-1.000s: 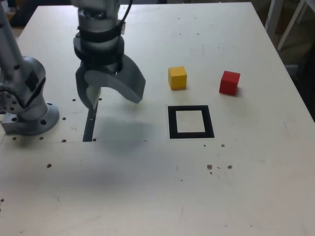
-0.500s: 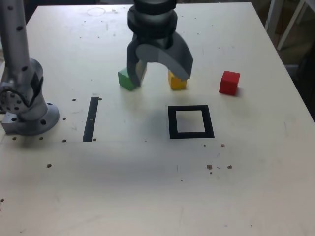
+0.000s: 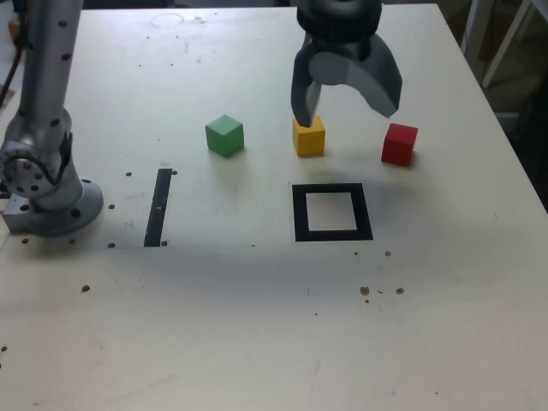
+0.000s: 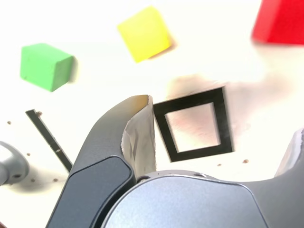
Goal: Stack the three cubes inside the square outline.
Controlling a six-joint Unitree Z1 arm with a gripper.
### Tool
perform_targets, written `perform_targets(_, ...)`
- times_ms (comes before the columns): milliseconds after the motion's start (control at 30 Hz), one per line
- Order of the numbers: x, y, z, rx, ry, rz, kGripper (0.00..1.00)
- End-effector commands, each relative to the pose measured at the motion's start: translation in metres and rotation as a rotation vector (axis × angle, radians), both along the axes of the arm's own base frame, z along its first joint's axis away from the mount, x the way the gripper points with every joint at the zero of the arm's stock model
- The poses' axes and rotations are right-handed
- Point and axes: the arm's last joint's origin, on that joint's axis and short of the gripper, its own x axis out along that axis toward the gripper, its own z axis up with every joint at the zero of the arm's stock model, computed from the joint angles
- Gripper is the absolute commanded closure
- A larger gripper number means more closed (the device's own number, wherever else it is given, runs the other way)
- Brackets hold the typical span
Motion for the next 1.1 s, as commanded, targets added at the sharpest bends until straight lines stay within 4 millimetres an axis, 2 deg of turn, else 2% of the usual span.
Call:
perform_targets(0,0.011,0.005,-0.004,0.004,0.004,-0.006,0.00)
perform_targets(200,0.040,0.020,-0.012,0.023,-0.007,-0.018,0.00)
perform_targets(400,0.060,0.034,-0.023,0.026,-0.006,-0.019,0.00)
perform_targets(600,0.073,0.042,-0.033,0.021,0.012,-0.022,0.01)
perform_targets(1067,0.096,0.045,-0.067,-0.020,0.060,-0.039,0.04)
